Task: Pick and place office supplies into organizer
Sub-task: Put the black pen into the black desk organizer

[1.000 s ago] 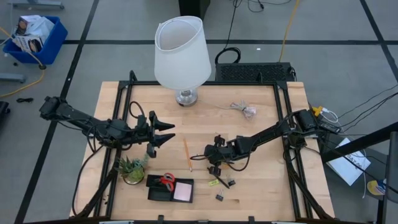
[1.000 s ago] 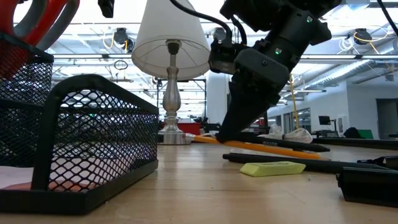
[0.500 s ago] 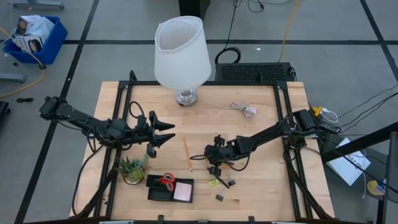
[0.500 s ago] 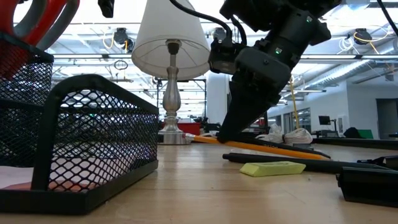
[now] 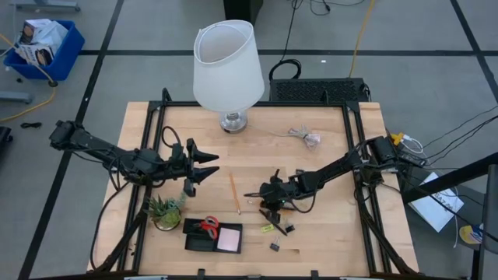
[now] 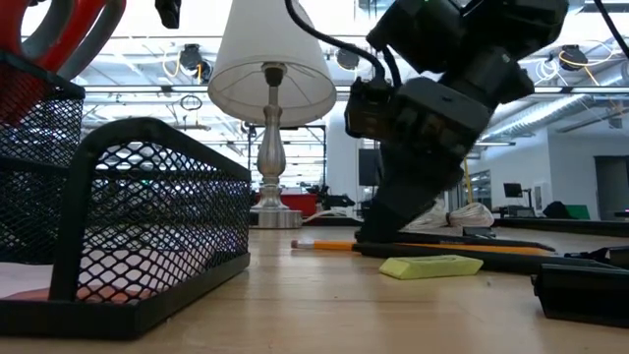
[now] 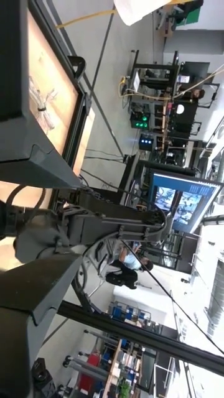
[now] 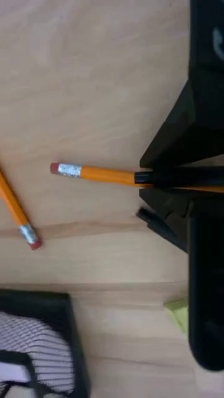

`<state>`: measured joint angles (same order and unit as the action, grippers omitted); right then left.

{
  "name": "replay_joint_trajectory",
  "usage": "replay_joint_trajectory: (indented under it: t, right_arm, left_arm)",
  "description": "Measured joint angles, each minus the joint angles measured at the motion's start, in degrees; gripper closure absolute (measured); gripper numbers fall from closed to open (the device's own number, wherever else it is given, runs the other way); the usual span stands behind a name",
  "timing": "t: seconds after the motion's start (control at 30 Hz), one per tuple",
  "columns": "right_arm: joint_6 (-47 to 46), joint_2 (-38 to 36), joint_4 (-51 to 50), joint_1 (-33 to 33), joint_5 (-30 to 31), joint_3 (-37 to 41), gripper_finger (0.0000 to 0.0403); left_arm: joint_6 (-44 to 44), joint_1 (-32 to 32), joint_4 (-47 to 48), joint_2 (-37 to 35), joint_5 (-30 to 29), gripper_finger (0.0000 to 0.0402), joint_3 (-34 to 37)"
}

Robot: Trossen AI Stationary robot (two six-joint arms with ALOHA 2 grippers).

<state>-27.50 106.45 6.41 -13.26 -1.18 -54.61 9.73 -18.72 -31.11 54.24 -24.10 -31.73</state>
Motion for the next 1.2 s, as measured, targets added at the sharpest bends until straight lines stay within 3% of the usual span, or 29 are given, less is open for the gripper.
replay_joint_trajectory:
  t: [0.17, 0.43, 0.8, 1.2]
  right_arm:
    - [0.13, -0.03, 1.23, 0.03, -0.12, 0.87, 0.0332]
    - [3.79, -0.98, 4.13, 0.03, -0.45, 0.98, 0.0379]
    - [5.85, -3.69, 6.51, -0.04, -0.1, 0.97, 0.0368]
    - [12.16, -3.71, 25.38, -1.05, 1.26, 0.94, 0.0371]
  left_arm:
    - [0.03, 0.0, 0.0, 0.0, 0.0, 0.0218, 0.0]
    - [0.05, 0.0, 0.0, 0.02, 0.0, 0.0218, 0.0]
    - [0.01, 0.0, -0.1, 0.02, 0.02, 0.0218, -0.02]
    - [0.01, 0.0, -0.02, 0.02, 0.02, 0.0218, -0.04]
